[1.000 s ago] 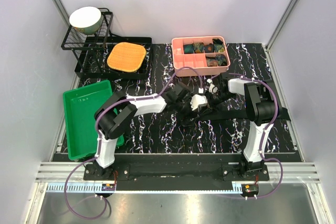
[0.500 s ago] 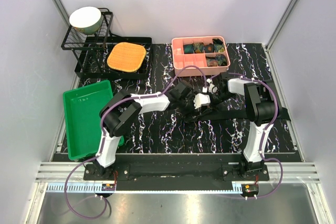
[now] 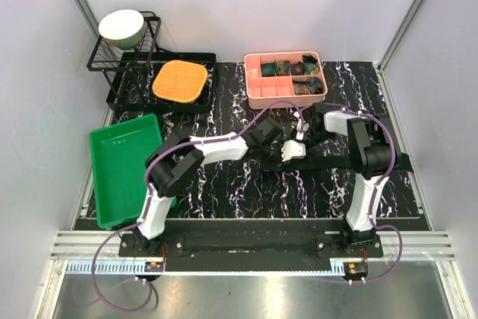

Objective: Roll the ties
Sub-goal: Roll the tie at the center of the board.

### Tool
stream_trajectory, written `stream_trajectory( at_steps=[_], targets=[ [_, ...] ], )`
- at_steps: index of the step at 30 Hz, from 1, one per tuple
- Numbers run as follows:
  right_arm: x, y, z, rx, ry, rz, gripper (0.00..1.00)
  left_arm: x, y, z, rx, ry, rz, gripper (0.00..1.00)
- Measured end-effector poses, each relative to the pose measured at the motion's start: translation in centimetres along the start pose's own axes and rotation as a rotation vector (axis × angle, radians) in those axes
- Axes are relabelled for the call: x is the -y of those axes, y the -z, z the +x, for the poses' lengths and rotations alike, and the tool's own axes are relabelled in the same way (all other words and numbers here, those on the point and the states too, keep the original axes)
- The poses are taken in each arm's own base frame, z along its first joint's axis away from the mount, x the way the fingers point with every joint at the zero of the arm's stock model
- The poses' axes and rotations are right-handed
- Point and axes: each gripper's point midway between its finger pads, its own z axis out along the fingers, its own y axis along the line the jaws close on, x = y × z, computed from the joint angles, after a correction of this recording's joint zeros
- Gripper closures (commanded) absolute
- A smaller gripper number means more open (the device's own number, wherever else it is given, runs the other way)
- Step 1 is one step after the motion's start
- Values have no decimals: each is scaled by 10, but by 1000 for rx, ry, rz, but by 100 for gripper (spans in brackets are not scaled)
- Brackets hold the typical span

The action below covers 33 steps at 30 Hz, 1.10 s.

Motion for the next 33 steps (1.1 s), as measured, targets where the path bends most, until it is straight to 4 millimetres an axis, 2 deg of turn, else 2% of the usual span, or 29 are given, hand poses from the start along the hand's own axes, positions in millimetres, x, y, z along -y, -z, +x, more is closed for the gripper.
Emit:
stream_trajectory(
  at_steps=[2,5,9,11,13,16,18,19,22,26,33],
  targets=[
    [-1,1,0,-4,0,0,88,0,0,0,-6,-10,-6,89],
    [-2,4,0,-6,7,2,79,0,1,1,-8,-27,-15,92],
    [-1,16,-8,9,26,3,60,0,2,2,2,-48,-27,99],
    [1,25,-16,31,48,4,57,1,3,3,5,-52,-28,100],
    [5,32,-21,49,74,11,48,1,4,4,5,-56,-30,100],
    [11,38,-22,46,120,33,36,1,6,6,4,-57,-29,100],
    [11,43,-21,30,171,46,33,1,7,7,3,-60,-25,100],
    [11,45,-21,24,200,52,29,1,7,8,2,-63,-23,100],
    [12,56,-23,5,325,79,25,1,9,9,1,-71,-17,100],
    [17,68,-23,-29,476,121,26,1,9,10,4,-83,-9,100],
    [35,68,-19,-106,621,191,27,1,10,10,7,-93,-1,100]
  ],
)
